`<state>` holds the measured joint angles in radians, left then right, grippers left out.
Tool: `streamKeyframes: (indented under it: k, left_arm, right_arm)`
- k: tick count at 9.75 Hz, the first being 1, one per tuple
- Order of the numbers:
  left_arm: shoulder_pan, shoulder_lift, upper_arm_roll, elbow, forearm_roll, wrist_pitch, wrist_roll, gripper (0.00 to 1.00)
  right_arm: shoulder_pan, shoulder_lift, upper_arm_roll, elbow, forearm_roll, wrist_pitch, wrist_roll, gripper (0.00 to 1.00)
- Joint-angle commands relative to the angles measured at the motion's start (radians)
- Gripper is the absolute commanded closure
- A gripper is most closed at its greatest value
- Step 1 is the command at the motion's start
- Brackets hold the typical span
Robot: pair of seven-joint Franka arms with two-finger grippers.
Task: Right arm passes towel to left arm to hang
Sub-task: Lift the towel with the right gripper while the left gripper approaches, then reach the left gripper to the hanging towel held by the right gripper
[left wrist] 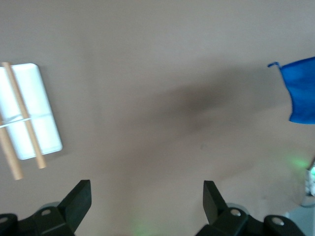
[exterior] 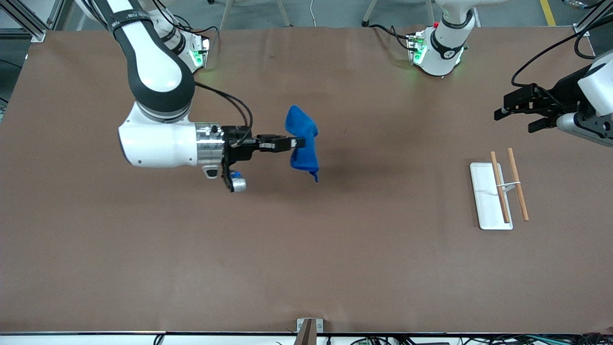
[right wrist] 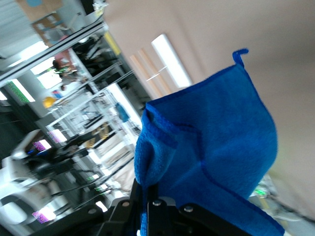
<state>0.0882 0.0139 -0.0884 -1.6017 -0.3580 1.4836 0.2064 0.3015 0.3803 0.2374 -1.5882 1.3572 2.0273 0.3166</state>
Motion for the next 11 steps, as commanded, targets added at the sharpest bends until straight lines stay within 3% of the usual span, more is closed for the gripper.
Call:
streamKeyframes:
  k: [1,4,6,11]
  left_arm:
    - [0.001,0.053,-0.011,-0.027,-0.103,-0.055,0.034,0.00]
    - [-0.016,0.116,-0.030,-0.084,-0.304,-0.077,0.048,0.00]
    - [-0.041,0.150,-0.031,-0.133,-0.447,-0.077,0.051,0.00]
    - [-0.064,0.191,-0.033,-0.216,-0.682,-0.075,0.059,0.05]
  right_arm:
    - [-0.006,0.002,0.052,0.005,0.167,0.030,0.001,0.99]
    - [-0.002,0.008,0.106,-0.006,0.402,0.025,-0.164,0.99]
    - [0.020,0.029,0.134,-0.010,0.614,0.024,-0.336,0.99]
    - [0.076,0.054,0.138,-0.010,0.753,0.024,-0.413,0.99]
